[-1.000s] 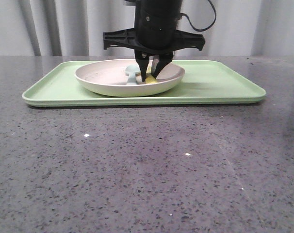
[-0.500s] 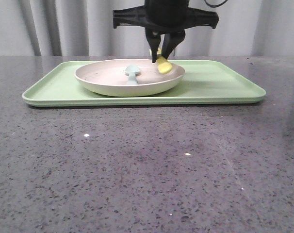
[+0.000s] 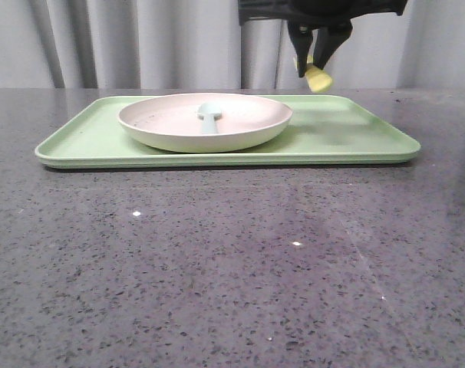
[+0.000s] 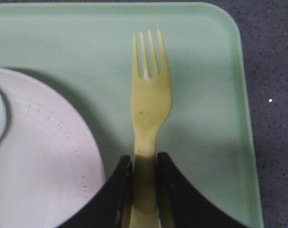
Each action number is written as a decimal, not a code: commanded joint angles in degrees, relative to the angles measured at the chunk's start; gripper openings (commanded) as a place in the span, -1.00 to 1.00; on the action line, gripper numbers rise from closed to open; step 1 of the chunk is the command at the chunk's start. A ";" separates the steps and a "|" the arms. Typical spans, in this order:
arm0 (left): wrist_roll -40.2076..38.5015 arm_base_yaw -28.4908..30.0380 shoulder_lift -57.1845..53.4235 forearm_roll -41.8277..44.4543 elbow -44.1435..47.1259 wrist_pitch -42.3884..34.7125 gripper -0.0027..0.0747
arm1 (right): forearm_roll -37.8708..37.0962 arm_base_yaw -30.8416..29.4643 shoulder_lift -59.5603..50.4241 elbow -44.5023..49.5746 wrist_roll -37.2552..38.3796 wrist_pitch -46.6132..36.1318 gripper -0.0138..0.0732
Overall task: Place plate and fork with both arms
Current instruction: 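Lift the yellow fork with the right gripper and carry it off the plate, then lower the fork onto the tray beside the plate and open the right gripper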
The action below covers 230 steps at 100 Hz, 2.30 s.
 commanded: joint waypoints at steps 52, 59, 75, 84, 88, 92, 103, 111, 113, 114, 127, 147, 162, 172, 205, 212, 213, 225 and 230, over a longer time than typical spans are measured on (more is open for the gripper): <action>-0.25 0.34 0.08 -0.89 -1.52 -4.37 -0.06 | -3.11 -2.15 -1.68 -1.33 -2.44 2.12 -0.74; -0.25 0.34 0.08 -0.89 -1.52 -4.37 -0.06 | -3.11 -2.00 -1.43 -1.33 -2.44 2.16 -0.74; -0.25 0.34 0.08 -0.89 -1.52 -4.37 -0.06 | -2.86 -1.95 -1.02 -0.94 -2.44 1.66 -0.74; -0.25 0.34 0.08 -0.89 -1.52 -4.37 -0.06 | -2.69 -1.95 -1.02 -0.20 -2.44 1.11 -0.74; -0.25 0.34 0.08 -0.89 -1.52 -4.37 -0.06 | -2.38 -1.95 -1.02 0.12 -2.44 0.91 -0.74; -0.25 0.34 0.08 -0.89 -1.52 -4.37 -0.06 | -2.14 -1.95 -1.02 0.65 -2.44 0.66 -0.74; -0.25 0.34 0.08 -0.89 -1.52 -4.37 -0.06 | -1.32 -1.95 -1.02 2.19 -2.44 -0.52 -0.74; -0.25 0.34 0.08 -0.89 -1.52 -4.37 -0.06 | -0.58 -1.95 -1.02 3.29 -2.44 -1.53 -0.74; -0.25 0.34 0.08 -0.89 -1.52 -4.37 -0.06 | -0.45 -1.95 -1.02 3.50 -2.44 -1.71 -0.74; -0.25 0.34 0.08 -0.89 -1.52 -4.37 -0.06 | -0.38 -1.95 -1.02 3.57 -2.44 -1.78 -0.74; -0.25 0.34 0.08 -0.89 -1.52 -4.37 -0.06 | 0.03 -1.95 -1.02 4.45 -2.44 -2.50 -0.74; -0.25 0.34 0.08 -0.89 -1.52 -4.37 -0.06 | 0.15 -1.90 -1.02 4.65 -2.44 -2.63 -0.74; -0.25 0.34 0.08 -0.89 -1.52 -4.37 -0.06 | 0.21 -1.79 -1.02 4.65 -2.44 -2.63 -0.74; -0.25 0.34 0.08 -0.89 -1.52 -4.37 -0.06 | 0.21 -1.79 -1.02 4.65 -2.44 -2.63 -0.74; -0.25 0.34 0.08 -0.89 -1.52 -4.37 -0.06 | 0.21 -1.80 -1.02 4.65 -2.44 -2.57 -0.74; -0.25 0.34 0.08 -0.89 -1.52 -4.37 -0.06 | 0.21 -1.80 -1.02 4.65 -2.44 -2.57 -0.74; -0.25 0.34 0.08 -0.89 -1.52 -4.37 -0.06 | 0.21 -1.80 -1.02 4.65 -2.44 -2.57 -0.74; -0.25 0.34 0.08 -0.89 -1.52 -4.37 -0.06 | 0.21 -1.80 -1.02 4.65 -2.44 -2.46 -0.74; -0.25 0.34 0.08 -0.89 -1.52 -4.37 -0.06 | 0.21 -1.80 -1.02 4.65 -2.44 -2.41 -0.74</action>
